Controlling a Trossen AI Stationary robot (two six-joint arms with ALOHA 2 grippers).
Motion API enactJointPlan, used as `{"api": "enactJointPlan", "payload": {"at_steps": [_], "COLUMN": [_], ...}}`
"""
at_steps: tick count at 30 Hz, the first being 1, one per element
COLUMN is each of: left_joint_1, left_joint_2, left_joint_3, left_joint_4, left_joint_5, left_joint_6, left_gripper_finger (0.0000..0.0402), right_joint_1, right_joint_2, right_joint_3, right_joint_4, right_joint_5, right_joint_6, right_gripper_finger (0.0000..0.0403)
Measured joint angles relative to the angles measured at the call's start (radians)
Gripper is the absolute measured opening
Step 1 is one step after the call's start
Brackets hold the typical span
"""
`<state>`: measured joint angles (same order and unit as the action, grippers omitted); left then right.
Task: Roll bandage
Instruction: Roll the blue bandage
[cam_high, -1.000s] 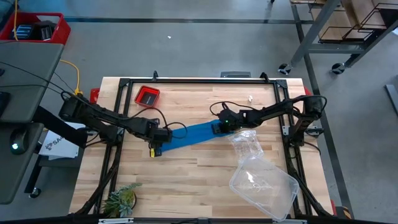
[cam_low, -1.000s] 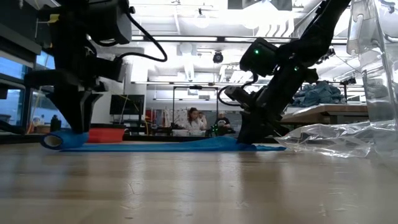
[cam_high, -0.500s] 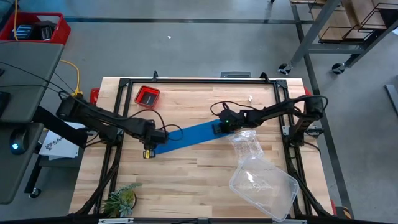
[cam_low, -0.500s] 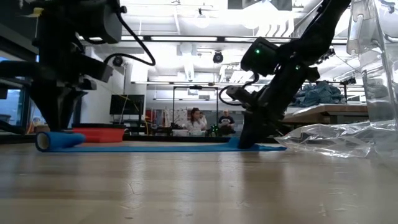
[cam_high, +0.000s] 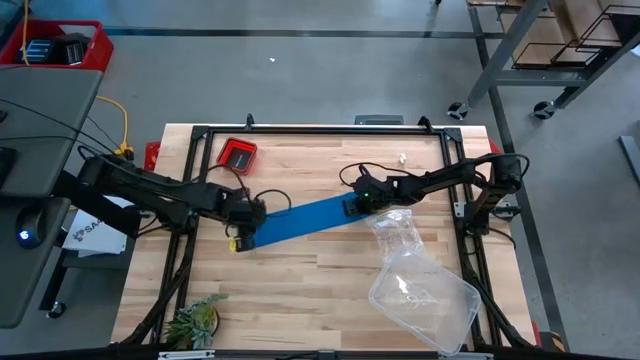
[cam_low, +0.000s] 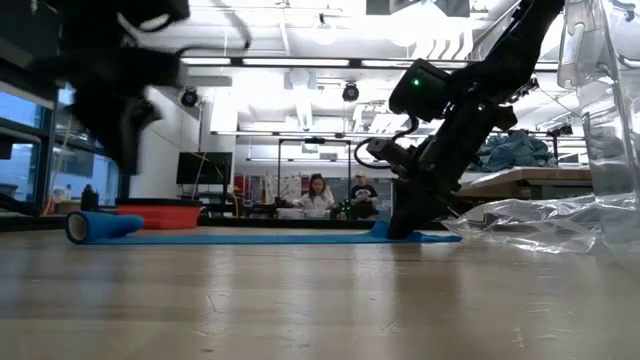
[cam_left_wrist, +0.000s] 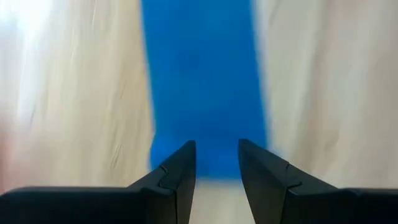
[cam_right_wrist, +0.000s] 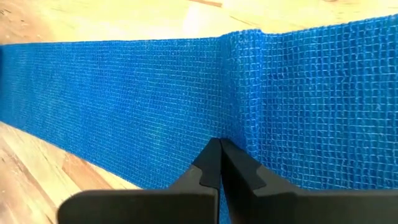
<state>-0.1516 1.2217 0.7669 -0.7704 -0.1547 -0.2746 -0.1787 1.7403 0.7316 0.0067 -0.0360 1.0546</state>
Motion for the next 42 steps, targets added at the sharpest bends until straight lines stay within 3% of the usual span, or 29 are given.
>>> {"api": "enactJointPlan", "payload": {"at_steps": [3, 6, 13, 24, 31, 42], "left_joint_1": [0.002, 0.018, 0.036, 0.036, 0.033, 0.035], "left_joint_2": [0.038, 0.104, 0.222, 0.218, 0.158, -0.05], "left_joint_3": [0.001, 0.001, 0.0, -0.001, -0.001, 0.0], "left_joint_4": [0.127, 0.145, 0.062, -0.033, -0.082, -0.105], "left_joint_5": [0.022, 0.024, 0.052, 0.042, 0.046, -0.005], "left_joint_6": [0.069, 0.097, 0.055, 0.041, 0.041, -0.012], "left_gripper_finger": [0.011, 0.0104, 0.0093, 0.0046, 0.0016, 0.0011], "right_joint_1": [0.0, 0.0, 0.0, 0.0, 0.0, 0.0], "right_joint_2": [0.0, 0.0, 0.0, -0.001, -0.001, -0.001], "right_joint_3": [0.0, 0.0, 0.0, 0.0, 0.001, 0.001], "right_joint_4": [0.003, 0.008, 0.01, 0.014, 0.016, 0.016], "right_joint_5": [-0.001, -0.001, -0.001, -0.002, -0.002, -0.002], "right_joint_6": [0.0, 0.0, -0.006, -0.008, -0.01, -0.016], "right_gripper_finger": [0.0, 0.0, 0.0, 0.0, 0.0, 0.0]}}
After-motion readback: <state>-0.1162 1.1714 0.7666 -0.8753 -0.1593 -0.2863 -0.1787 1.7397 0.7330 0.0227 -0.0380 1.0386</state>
